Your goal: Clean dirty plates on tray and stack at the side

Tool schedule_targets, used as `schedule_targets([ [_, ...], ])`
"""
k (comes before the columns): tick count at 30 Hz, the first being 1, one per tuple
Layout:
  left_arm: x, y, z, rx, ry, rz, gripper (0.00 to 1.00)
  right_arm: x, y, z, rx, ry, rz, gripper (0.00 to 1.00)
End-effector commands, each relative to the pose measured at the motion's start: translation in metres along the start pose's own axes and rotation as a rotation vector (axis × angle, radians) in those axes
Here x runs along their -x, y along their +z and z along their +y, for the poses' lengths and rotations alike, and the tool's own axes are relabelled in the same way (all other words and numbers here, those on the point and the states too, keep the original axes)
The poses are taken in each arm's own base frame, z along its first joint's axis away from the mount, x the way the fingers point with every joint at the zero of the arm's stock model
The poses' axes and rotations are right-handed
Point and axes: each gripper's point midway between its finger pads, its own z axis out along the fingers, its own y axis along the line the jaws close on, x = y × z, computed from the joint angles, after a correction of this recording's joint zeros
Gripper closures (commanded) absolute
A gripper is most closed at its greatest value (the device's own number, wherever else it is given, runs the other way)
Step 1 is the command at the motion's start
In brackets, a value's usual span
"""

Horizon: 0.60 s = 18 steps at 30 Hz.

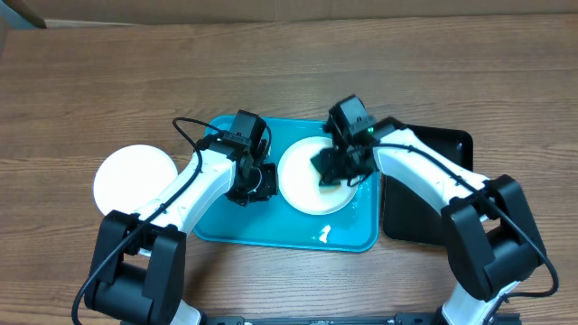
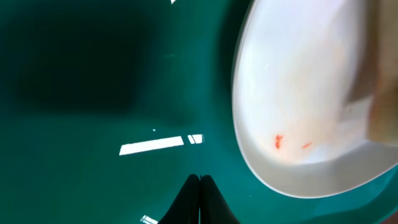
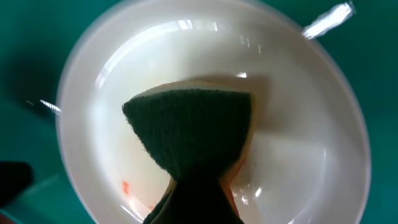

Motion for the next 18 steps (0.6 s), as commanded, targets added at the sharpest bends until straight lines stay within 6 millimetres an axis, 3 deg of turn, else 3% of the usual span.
schedule_targets([
  [1, 0.005, -0.009, -0.007, -0.019, 0.028, -0.029, 0.96, 0.031, -0.034, 0.012, -0.004, -0.043, -0.101, 0.96],
  [5, 0.009, -0.009, -0.009, -0.029, 0.033, -0.046, 0.94, 0.039, -0.062, -0.01, -0.141, 0.029, -0.154, 0.96],
  [9, 0.019, -0.01, -0.015, -0.051, 0.044, -0.086, 0.67, 0.037, -0.077, -0.026, -0.174, 0.069, -0.161, 0.96],
  [11, 0.026, -0.01, -0.018, -0.062, 0.052, -0.113, 0.6, 0.032, -0.077, -0.033, -0.18, 0.088, -0.138, 0.96],
  [14, 0.035, -0.012, -0.022, -0.077, 0.062, -0.15, 0.56, 0.022, -0.072, -0.025, -0.106, 0.044, -0.082, 0.96],
  [18, 0.042, -0.013, -0.024, -0.085, 0.069, -0.177, 0.58, 0.016, -0.07, -0.013, -0.056, -0.004, -0.054, 0.96],
])
